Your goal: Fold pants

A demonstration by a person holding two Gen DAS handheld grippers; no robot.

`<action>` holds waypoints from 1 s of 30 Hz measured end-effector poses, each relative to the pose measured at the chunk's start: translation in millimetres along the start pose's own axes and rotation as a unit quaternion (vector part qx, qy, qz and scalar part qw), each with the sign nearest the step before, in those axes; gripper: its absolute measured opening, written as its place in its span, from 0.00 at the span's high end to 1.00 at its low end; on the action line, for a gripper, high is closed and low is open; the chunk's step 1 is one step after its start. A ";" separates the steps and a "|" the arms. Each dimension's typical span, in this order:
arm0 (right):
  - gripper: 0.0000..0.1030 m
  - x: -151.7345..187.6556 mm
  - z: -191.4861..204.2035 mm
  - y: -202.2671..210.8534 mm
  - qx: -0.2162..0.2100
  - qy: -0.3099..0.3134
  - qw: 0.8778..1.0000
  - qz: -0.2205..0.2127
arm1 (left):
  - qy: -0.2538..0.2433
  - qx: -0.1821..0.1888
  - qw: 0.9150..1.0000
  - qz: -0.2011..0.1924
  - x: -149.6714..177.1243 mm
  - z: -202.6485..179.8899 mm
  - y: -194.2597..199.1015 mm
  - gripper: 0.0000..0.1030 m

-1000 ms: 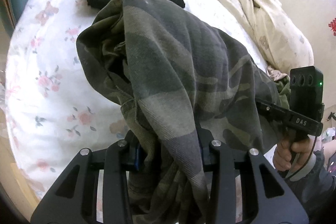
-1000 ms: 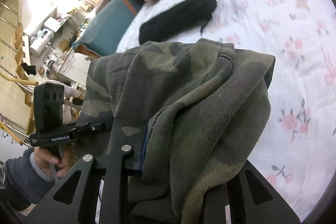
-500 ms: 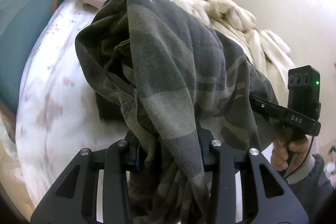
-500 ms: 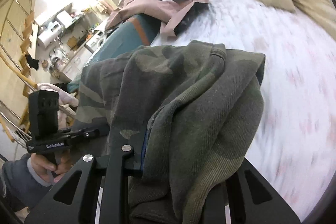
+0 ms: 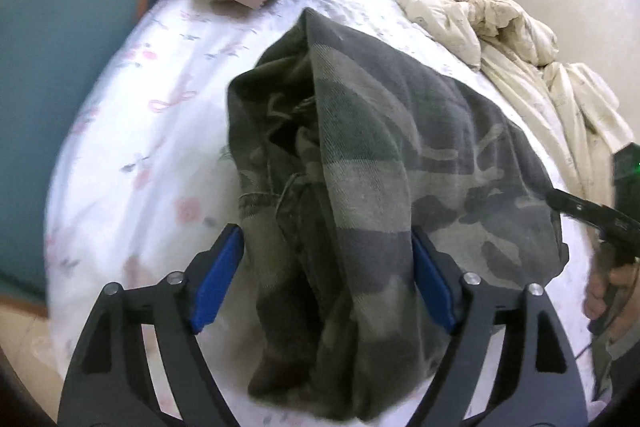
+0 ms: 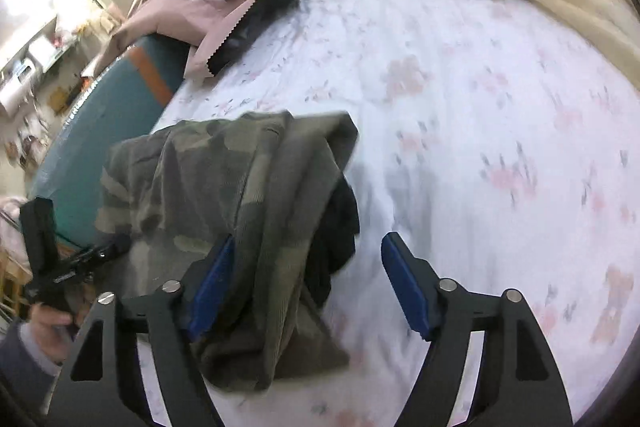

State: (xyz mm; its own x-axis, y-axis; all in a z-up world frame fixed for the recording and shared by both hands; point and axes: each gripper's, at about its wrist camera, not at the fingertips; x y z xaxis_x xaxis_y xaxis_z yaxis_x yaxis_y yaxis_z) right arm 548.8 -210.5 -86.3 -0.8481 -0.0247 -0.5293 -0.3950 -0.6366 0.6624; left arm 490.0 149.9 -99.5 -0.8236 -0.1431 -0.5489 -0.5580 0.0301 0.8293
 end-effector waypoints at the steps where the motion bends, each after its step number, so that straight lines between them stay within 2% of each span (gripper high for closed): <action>1: 0.29 6.4 8.8 8.3 0.012 0.019 1.000 -0.009 | -0.011 -0.018 1.000 -0.010 4.7 -3.8 8.8 0.23; 4: 0.29 24.7 22.5 29.4 0.025 0.014 0.999 -0.032 | -0.034 -0.070 0.996 -0.036 26.0 -9.0 37.1 0.23; 5: 0.28 30.5 26.2 33.5 0.018 0.013 0.999 -0.037 | -0.036 -0.080 0.995 -0.040 29.5 -13.9 42.4 0.23; 10: 0.25 79.0 69.0 72.9 0.041 0.041 0.997 -0.056 | -0.014 -0.095 0.993 -0.061 75.0 -27.0 94.1 0.23; 12: 0.18 94.5 84.1 93.7 0.034 0.037 0.996 -0.072 | -0.014 -0.115 0.990 -0.079 89.5 -38.8 119.3 0.23; 16: 0.08 137.1 118.0 143.7 0.051 0.040 0.994 -0.094 | -0.028 -0.100 0.990 -0.100 119.1 -60.8 176.1 0.18; 18: 0.01 159.9 131.9 169.0 0.043 0.031 0.993 -0.102 | -0.036 -0.099 0.988 -0.113 132.5 -71.9 202.3 0.02; 19: 0.01 171.2 139.3 181.8 0.046 0.028 0.993 -0.107 | -0.038 -0.096 0.987 -0.119 141.6 -76.5 218.5 0.00; 25: 0.00 233.3 179.3 237.3 0.065 0.040 0.988 -0.133 | -0.019 -0.088 0.987 -0.136 194.4 -91.9 286.7 0.00; 28: 0.00 263.3 196.8 251.8 0.077 0.060 0.985 -0.139 | -0.042 -0.107 0.980 -0.163 226.5 -99.8 310.5 0.00; 30: 0.00 284.5 205.3 258.4 0.064 0.071 0.985 -0.145 | -0.053 -0.105 0.976 -0.184 247.7 -102.1 321.8 0.00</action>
State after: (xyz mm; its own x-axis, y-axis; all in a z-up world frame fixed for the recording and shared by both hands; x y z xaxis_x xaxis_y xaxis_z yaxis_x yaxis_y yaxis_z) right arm 133.0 -223.7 43.1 -0.6390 0.0302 -0.7686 -0.6618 -0.5308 0.5293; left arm 116.8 23.2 42.1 -0.5836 -0.0031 -0.8120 -0.7936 -0.2096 0.5712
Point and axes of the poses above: each gripper's, at about its wrist camera, not at the fingertips, and y roughly against the way its jaws point, z to its left, x to its underside, and after that the axes turned 10 degrees about -x, right-handed
